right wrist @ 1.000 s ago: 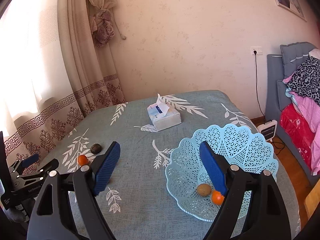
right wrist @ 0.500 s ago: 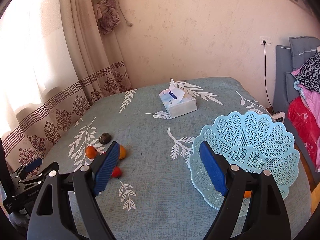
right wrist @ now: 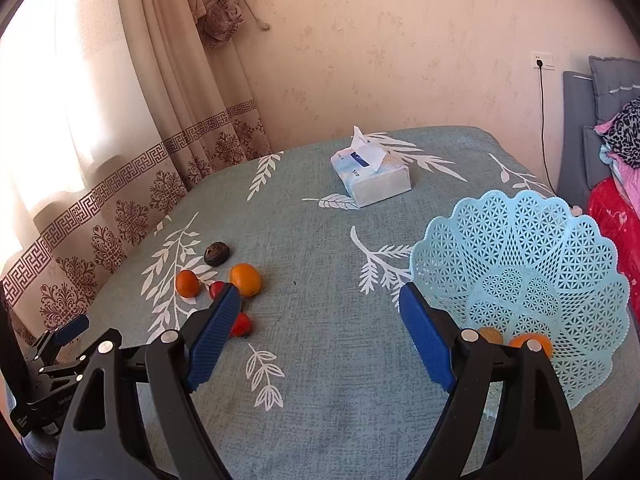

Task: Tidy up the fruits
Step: 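Move both open grippers back from the basket to the fruit pile, then grasp a large orange with the left gripper while the right grasps another orange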

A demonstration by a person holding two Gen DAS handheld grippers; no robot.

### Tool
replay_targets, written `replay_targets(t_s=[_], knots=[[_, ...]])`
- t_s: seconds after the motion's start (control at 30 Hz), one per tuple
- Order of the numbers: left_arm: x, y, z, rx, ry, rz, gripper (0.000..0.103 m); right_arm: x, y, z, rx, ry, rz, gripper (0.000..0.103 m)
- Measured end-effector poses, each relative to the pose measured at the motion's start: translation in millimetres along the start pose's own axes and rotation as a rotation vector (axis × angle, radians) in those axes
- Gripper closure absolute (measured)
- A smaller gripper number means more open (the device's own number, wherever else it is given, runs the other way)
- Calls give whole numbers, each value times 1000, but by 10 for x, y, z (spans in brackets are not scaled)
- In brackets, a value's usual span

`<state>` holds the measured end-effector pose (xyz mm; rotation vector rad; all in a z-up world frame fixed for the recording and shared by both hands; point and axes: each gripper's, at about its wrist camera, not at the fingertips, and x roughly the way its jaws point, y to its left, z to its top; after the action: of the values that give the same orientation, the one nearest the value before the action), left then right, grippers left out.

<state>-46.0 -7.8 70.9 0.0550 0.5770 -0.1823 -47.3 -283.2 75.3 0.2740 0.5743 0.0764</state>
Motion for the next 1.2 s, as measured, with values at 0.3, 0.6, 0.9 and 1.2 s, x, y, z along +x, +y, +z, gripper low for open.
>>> replay_targets(t_s=[0.3, 0.6, 0.9, 1.2], knots=[[30, -78, -92, 25, 23, -68, 5, 168, -1, -109, 12, 57, 30, 20], [152, -152, -197, 9, 96, -130, 5, 311, 91, -230, -21, 111, 51, 20], [526, -252, -227, -22, 239, -154, 14, 390, 150, -292, -50, 144, 56, 20], [868, -256, -140, -69, 301, -190, 64, 468, 250, -301, -89, 186, 74, 20]])
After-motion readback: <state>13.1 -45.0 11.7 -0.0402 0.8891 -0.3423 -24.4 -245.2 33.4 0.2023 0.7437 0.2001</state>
